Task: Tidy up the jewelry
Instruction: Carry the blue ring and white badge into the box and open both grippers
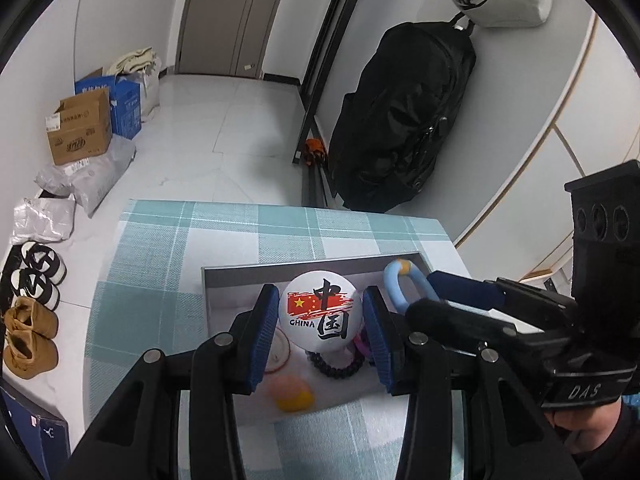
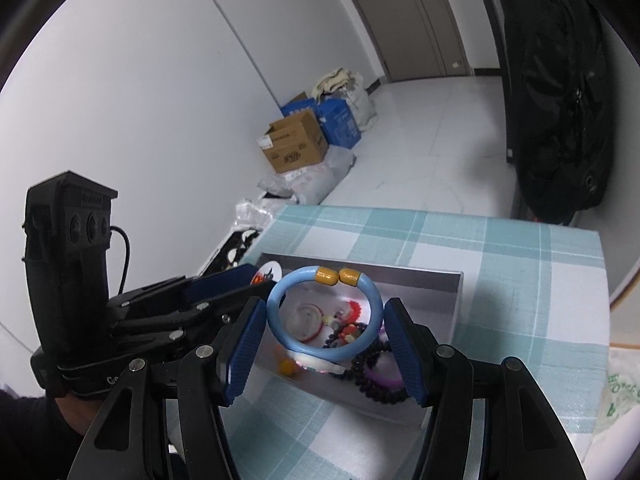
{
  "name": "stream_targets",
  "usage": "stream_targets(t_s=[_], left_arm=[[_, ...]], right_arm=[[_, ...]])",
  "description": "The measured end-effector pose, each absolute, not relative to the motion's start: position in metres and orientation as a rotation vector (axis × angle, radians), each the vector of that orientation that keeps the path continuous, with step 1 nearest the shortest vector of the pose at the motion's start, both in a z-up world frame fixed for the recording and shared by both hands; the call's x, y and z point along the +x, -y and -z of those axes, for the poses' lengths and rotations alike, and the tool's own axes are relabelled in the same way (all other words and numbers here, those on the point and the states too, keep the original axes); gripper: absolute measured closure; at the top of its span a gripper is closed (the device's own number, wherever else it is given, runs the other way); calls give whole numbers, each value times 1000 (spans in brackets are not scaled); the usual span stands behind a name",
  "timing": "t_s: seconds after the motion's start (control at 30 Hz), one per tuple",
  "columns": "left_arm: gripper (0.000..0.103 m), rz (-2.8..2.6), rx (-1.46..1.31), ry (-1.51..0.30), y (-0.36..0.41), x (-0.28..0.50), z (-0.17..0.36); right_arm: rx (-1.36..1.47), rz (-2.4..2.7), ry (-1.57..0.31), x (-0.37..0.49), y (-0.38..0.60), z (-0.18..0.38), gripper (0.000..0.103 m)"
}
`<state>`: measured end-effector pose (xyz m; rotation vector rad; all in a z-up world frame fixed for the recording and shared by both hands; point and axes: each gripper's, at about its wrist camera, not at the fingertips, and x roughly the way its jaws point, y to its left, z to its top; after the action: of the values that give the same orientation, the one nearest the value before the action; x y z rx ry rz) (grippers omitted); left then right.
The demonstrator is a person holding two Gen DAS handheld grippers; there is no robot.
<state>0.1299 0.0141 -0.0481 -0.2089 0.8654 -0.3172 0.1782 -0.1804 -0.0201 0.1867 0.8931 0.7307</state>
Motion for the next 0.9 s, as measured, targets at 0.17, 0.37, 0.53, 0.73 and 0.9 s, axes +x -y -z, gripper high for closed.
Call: stream_targets(t_s=[0.17, 0.37, 0.53, 0.73, 0.9], left_arm=[[66, 313, -240, -916, -19, 141, 59], [66, 314, -243, -945, -15, 147, 63], [66, 309, -240, -949, -12, 149, 63], [65, 315, -233, -957, -10, 148, 64], [66, 314, -249, -962, -11, 147, 66]], right_arm=[[208, -729, -918, 190, 184, 27, 43], [220, -724, -929, 197, 188, 32, 43], [243, -713, -954, 199, 192, 37, 43], [240, -711, -953, 196, 191, 36, 43], [234, -709, -954, 194, 190, 37, 42]])
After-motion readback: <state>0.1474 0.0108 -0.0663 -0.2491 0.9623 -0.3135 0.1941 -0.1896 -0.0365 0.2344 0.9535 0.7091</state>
